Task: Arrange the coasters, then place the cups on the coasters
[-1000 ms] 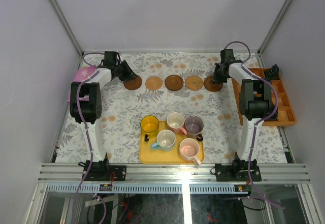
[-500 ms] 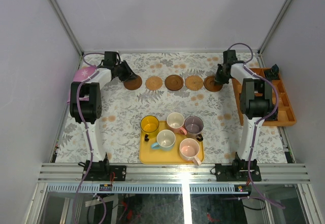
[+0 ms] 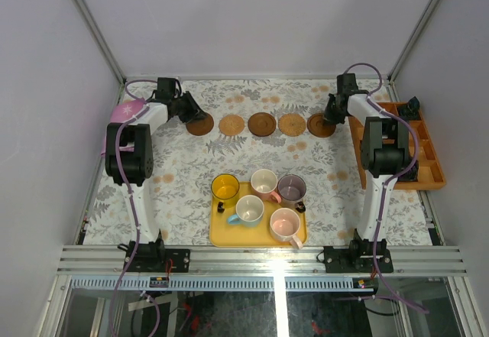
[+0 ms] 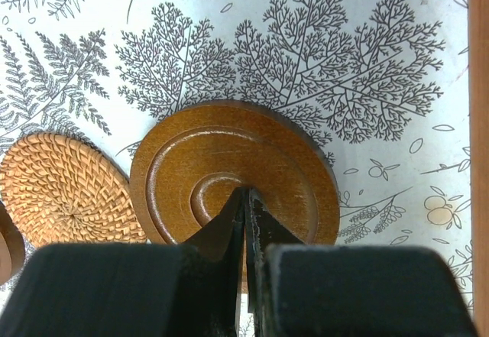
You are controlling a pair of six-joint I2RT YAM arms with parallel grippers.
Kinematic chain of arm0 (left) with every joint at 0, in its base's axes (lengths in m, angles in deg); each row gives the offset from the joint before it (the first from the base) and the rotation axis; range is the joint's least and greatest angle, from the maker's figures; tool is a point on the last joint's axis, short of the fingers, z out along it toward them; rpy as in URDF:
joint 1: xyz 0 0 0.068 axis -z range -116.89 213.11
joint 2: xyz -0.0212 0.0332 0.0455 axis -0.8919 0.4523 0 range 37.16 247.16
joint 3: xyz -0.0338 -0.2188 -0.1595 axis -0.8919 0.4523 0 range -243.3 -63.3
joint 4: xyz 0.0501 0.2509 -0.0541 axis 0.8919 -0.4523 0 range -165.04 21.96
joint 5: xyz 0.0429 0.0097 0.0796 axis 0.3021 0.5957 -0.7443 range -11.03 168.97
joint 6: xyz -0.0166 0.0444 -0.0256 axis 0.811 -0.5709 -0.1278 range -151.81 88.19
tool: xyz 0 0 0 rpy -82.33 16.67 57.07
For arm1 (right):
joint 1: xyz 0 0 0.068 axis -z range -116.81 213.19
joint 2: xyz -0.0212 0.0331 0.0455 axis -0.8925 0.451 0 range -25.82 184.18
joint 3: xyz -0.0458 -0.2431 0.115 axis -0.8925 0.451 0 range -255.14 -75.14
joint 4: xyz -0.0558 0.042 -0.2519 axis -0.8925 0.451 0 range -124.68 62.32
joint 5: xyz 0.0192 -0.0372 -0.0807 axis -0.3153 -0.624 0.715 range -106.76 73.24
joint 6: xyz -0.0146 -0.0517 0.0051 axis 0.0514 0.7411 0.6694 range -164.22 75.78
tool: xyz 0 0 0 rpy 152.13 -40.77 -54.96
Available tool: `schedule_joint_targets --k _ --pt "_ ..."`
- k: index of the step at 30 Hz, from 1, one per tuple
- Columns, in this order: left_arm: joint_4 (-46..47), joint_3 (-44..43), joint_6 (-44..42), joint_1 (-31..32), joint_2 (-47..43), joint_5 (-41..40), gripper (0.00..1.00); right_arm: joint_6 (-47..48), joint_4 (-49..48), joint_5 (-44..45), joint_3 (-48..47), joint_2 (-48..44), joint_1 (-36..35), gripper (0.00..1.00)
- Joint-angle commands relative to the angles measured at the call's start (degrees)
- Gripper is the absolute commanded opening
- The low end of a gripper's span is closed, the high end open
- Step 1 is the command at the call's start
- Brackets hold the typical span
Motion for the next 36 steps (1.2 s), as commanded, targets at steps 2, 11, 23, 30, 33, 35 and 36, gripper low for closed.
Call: schedule_joint_targets --k 2,11,23,30,33,35,36 --pt "0.95 -0.84 0.02 -0.45 1.25 1.10 0.19 -0.03 0.45 1.57 -2.61 2.33 0.86 0.00" --pt "0.77 -1.34 -0.04 -0.48 1.79 1.34 0.19 -0.04 0.98 1.52 -2.77 1.85 0.95 0.00" --pt "1.42 -2.17 0.11 -0.44 1.96 1.40 0.19 2.01 -0.19 -1.18 -1.28 -1.81 0.95 0.00" --pt "2.24 -3.04 0.02 -0.43 0.82 1.63 0.19 2.82 -1.15 -4.67 -1.77 -5.42 0.87 0.02" --pt "2.61 -2.98 -0.19 -0.45 -0.12 1.55 0.19 2.86 -1.75 -5.83 -1.27 -7.91 0.86 0.05" --pt "2.61 -2.86 -0.47 -0.38 -0.76 1.42 0.19 3.03 -2.12 -6.49 -0.89 -9.54 0.86 0.07" --pt "2.74 -2.78 -0.62 -0.44 -1.20 1.39 0.19 3.15 -2.29 -6.69 -0.67 -10.48 0.86 0.08"
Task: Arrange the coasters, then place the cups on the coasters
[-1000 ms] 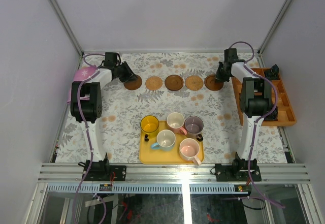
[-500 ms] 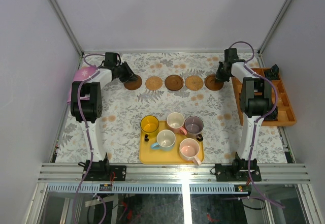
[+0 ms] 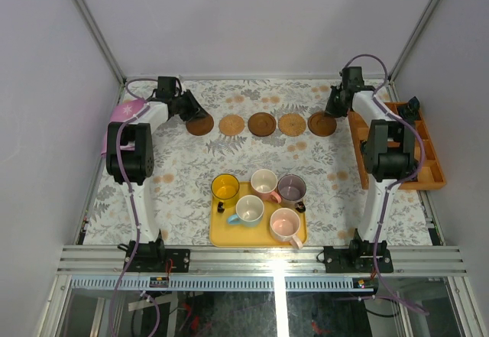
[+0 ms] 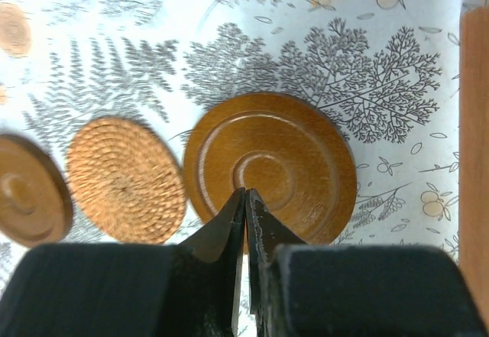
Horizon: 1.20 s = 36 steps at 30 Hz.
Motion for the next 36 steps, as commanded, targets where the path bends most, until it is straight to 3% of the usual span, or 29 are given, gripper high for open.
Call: schedule_joint_targets --k 1,9,12,14,16,18,21,27,30,36 --pt "2.66 -1.23 -0.75 -0.41 -2.68 0.38 0.19 1.36 -2.20 -2.87 0.35 -8.60 0.29 0.09" --pt "6.15 1.60 -1.96 -0.40 -6.84 -1.16 0.28 1.92 -6.37 -1.67 3.97 -16.47 0.32 0.17" --pt "8.14 3.74 -2.70 -0.44 -9.13 -2.20 0.31 2.05 -8.71 -1.28 5.25 -18.80 0.58 0.25" --pt "9.45 4.99 -3.27 -0.45 -10.79 -3.00 0.35 1.23 -10.24 -1.42 5.67 -20.15 0.99 0.37" --pt "10.82 6.30 -3.90 -0.44 -12.37 -3.63 0.41 -0.78 -12.77 -2.59 6.99 -21.71 2.32 0.56" --pt "12.71 7.84 -4.22 -0.42 -14.12 -4.11 0.56 -4.52 -16.54 -5.43 9.11 -23.12 4.49 0.77" --pt "14.89 10.40 -4.26 -0.42 -17.20 -4.85 0.71 -13.98 -24.07 -13.49 12.91 -24.07 9.40 0.87" --pt "17.33 14.91 -3.06 -0.23 -21.87 -6.56 0.78 -31.18 -44.24 -35.36 18.32 -19.73 16.56 0.89" --pt "17.45 16.48 -2.58 0.20 -24.21 -8.17 0.79 -28.03 -41.52 -32.67 19.19 -21.27 16.35 0.88" --pt "15.09 18.75 -4.86 3.38 -29.39 -14.70 0.81 -7.76 -23.29 -17.46 14.73 -25.86 13.49 0.89"
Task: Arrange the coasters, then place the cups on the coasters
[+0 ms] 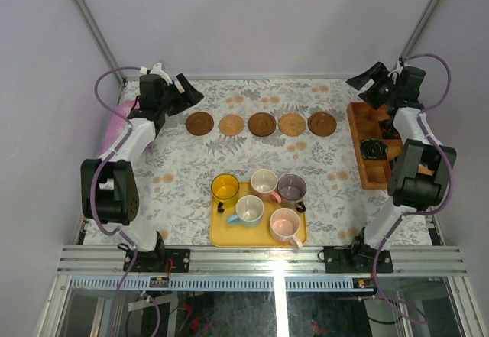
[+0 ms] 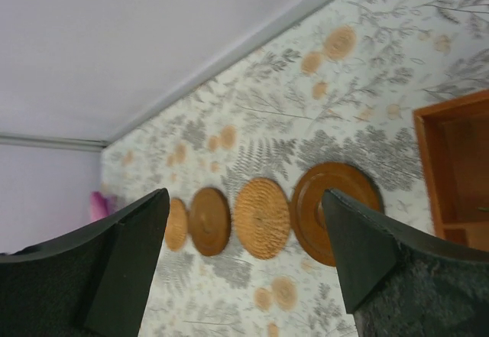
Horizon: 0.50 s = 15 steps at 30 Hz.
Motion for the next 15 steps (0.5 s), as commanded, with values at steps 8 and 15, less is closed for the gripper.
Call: schedule_joint_targets --k 8,15 --pt "1.61 3.04 -8.21 3.55 -9.99 -5.15 0.83 24.94 18.76 27.88 -4.40 -15.45 -13.32 0.92" --pt "0.63 -1.24 -16.26 3.55 -12.73 -2.42 0.86 18.79 17.01 27.24 -4.89 -25.95 -15.26 0.99"
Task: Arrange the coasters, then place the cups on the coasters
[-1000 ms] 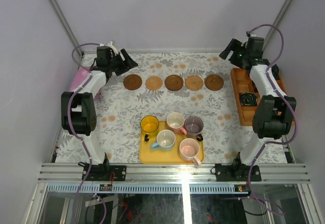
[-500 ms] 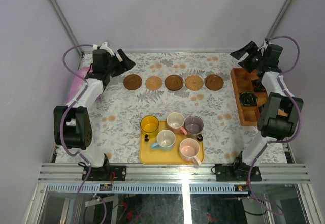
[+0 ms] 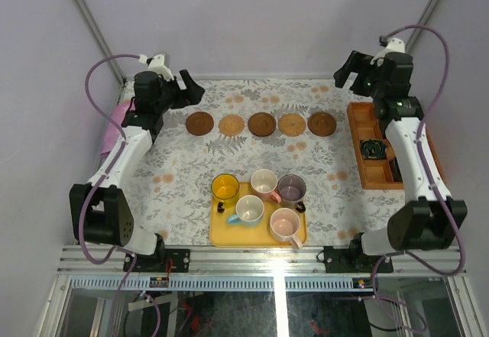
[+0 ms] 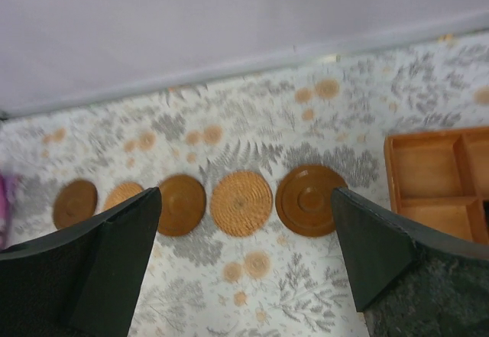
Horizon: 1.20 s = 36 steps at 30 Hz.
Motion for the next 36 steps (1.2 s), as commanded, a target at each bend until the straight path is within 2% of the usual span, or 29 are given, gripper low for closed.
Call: schedule_joint_targets --k 1,3,6,9,12,16,21,22,25,27,31,34,36 --pt "2.05 -3.07 -6.20 -0.24 -1.95 1.68 0.87 -4.54 -7.33 0.87 0.42 -6.93 0.58 1.00" --pt "4.50 -2.00 -4.98 -0.33 -2.06 2.56 0.90 -1.89 -10.03 -2.69 2.16 -7.42 0.63 0.99" --pt "7.52 -0.65 -1.50 -0.37 -1.53 2.96 1.00 -1.17 -6.33 -4.07 0.30 -6.63 0.58 0.99" --pt "9.01 -0.52 0.21 -0.50 0.57 5.05 1.00 -0.06 -5.54 -5.11 3.68 -8.46 0.38 0.99" --pt "9.69 -0.52 0.10 -0.45 1.50 6.49 1.00 1.42 -4.46 -1.04 9.42 -12.60 -0.95 0.99" --pt "10.76 0.77 -0.28 -0.15 0.71 6.77 1.00 3.98 5.00 4.02 13.24 -15.85 -4.55 0.99" --pt "5.33 1.12 -5.76 2.80 0.36 1.62 1.00 2.16 12.61 6.62 21.90 -20.31 -12.81 0.99" --pt "4.80 1.68 -6.27 3.23 0.10 0.74 1.00 1.81 13.92 6.96 23.18 -20.86 -14.64 0.95" --pt "4.53 3.57 -5.85 3.91 -0.37 -0.53 1.00 0.64 17.64 6.98 26.22 -21.93 -19.21 0.73" --pt "4.28 4.15 -5.33 4.00 -0.42 -0.50 1.00 -0.23 20.32 6.11 27.54 -22.66 -21.47 0.69" --pt "3.72 4.99 -6.42 4.05 -0.51 -0.12 1.00 -3.30 24.31 4.16 30.77 -24.85 -27.89 0.82" --pt "2.99 5.53 -7.59 4.01 -0.63 -1.07 1.00 -5.81 26.51 6.66 32.97 -26.38 -33.81 0.99" --pt "2.91 5.99 -7.96 4.11 -0.84 -1.94 1.00 -7.43 27.18 7.52 34.05 -27.07 -36.80 1.00"
